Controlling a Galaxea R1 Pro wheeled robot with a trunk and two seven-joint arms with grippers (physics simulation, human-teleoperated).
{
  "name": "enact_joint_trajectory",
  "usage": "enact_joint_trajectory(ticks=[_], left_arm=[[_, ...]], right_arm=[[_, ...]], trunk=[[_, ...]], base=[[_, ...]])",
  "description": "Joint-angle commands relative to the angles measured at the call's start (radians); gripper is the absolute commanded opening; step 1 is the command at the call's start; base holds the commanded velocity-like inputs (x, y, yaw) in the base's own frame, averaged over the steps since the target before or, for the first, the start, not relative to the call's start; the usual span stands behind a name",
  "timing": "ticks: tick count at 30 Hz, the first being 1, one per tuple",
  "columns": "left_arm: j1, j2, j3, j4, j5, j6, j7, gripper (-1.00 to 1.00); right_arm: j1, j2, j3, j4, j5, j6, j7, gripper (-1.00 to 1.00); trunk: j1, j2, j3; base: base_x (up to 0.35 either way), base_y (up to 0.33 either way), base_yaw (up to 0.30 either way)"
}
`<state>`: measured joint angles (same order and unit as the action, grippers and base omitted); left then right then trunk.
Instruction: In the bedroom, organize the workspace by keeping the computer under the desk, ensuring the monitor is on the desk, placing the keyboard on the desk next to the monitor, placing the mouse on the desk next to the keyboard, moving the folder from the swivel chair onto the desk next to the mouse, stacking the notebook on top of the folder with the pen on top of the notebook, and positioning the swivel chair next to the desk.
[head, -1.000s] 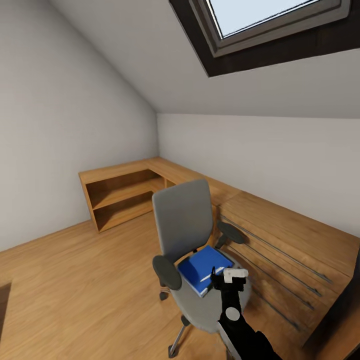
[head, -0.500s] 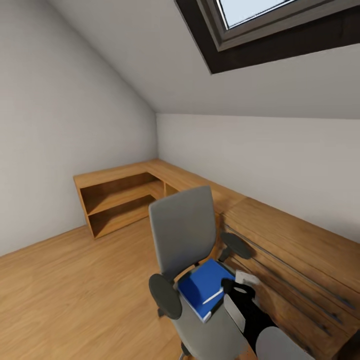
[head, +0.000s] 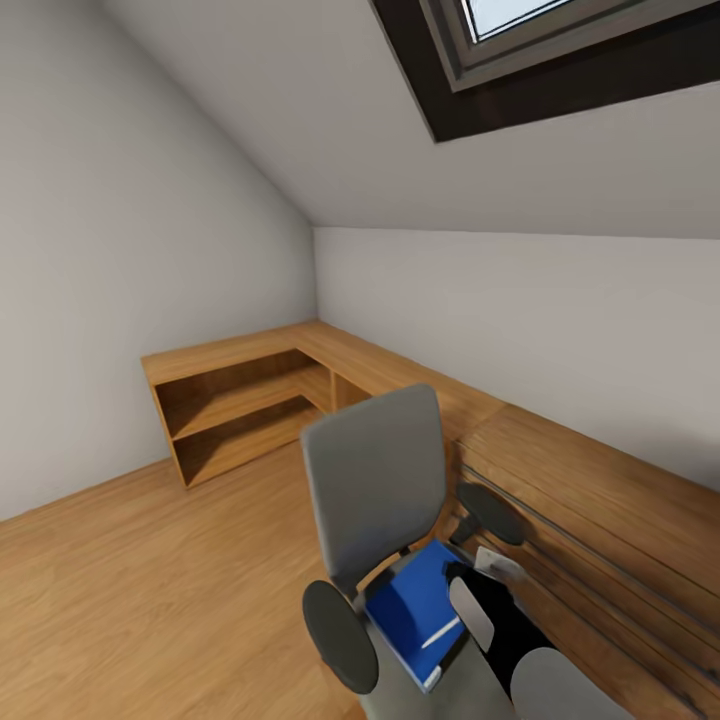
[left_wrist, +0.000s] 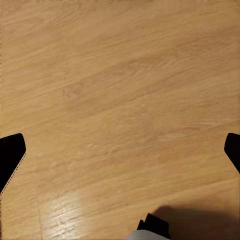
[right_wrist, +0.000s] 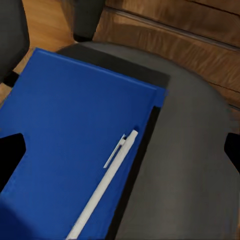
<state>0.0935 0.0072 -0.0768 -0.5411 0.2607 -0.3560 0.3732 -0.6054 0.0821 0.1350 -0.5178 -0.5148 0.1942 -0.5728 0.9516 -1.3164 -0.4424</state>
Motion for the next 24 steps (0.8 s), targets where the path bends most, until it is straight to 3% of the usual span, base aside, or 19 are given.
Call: enact_joint_trajectory(ticks=[1,10,17,21,22,23,24], left_arm=[[0.000,0.001,-0.008,-0.001,0.006,-0.002,0.008,1.00],[0.000,0.002,-0.008,-0.005,0.006,-0.003,0.009,1.00],[0.000,0.001,-0.001,-0.051,0.007,-0.003,0.011,1.00],[0.000,-0.003,0.082,-0.143,0.027,-0.002,0.011,1.00],[0.000,-0.005,0.117,-0.166,0.043,-0.002,0.011,1.00],[0.000,-0.007,0.161,-0.188,0.081,-0.001,0.011,1.00],[0.000,-0.007,0.180,-0.199,0.113,0.000,0.011,1.00]], right_arm=[[-0.001,0.000,0.005,-0.004,-0.011,0.008,-0.010,1.00],[-0.001,0.001,0.005,-0.010,-0.071,0.013,-0.074,1.00],[-0.001,0.000,0.005,-0.011,-0.080,0.013,-0.093,1.00],[-0.001,-0.001,0.004,-0.011,-0.080,0.013,-0.096,1.00],[-0.001,-0.001,0.003,-0.011,-0.080,0.012,-0.099,1.00],[-0.001,-0.001,0.003,-0.011,-0.081,0.012,-0.113,1.00],[-0.001,-0.001,0.003,-0.011,-0.083,0.012,-0.126,1.00]], trunk=[[0.000,-0.001,-0.001],[0.000,-0.001,-0.001],[0.000,-0.001,-0.001],[0.000,-0.001,-0.001],[0.000,-0.001,-0.001],[0.000,-0.001,-0.001],[0.000,-0.001,-0.001]], base=[[0.201,0.227,0.000],[0.102,0.167,0.000],[0.007,0.016,0.000],[0.000,0.001,0.000],[0.000,0.000,0.000],[0.000,0.000,0.000],[0.000,0.000,0.000]])
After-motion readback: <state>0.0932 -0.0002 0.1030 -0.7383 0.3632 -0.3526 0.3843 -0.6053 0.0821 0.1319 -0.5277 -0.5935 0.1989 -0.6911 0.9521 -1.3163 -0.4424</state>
